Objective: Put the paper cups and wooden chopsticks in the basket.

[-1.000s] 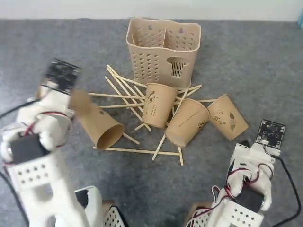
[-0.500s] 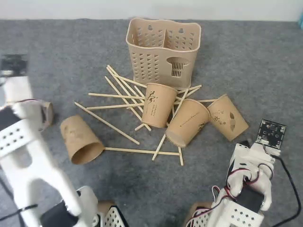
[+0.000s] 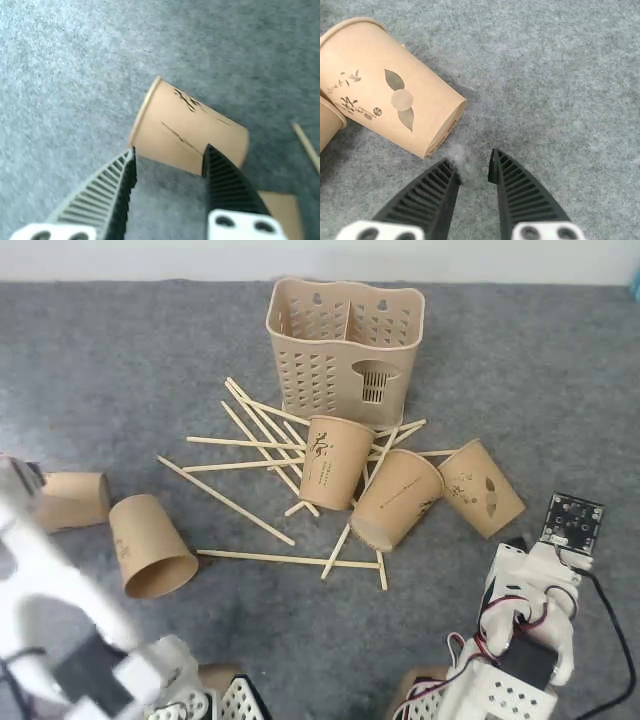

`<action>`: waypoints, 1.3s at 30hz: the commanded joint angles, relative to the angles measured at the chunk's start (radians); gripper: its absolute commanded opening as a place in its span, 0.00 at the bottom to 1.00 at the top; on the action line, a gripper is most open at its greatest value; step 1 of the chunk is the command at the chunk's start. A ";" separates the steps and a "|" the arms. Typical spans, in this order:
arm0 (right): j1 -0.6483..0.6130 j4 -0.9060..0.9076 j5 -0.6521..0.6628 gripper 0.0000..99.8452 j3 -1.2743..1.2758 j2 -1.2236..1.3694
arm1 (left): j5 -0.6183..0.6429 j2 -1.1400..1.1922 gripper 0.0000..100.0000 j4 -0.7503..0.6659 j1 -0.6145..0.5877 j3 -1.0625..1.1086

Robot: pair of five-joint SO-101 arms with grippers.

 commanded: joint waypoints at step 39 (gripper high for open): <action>-0.007 -0.002 0.023 0.09 -0.003 -0.013 | 0.015 0.565 0.01 0.216 0.129 -0.498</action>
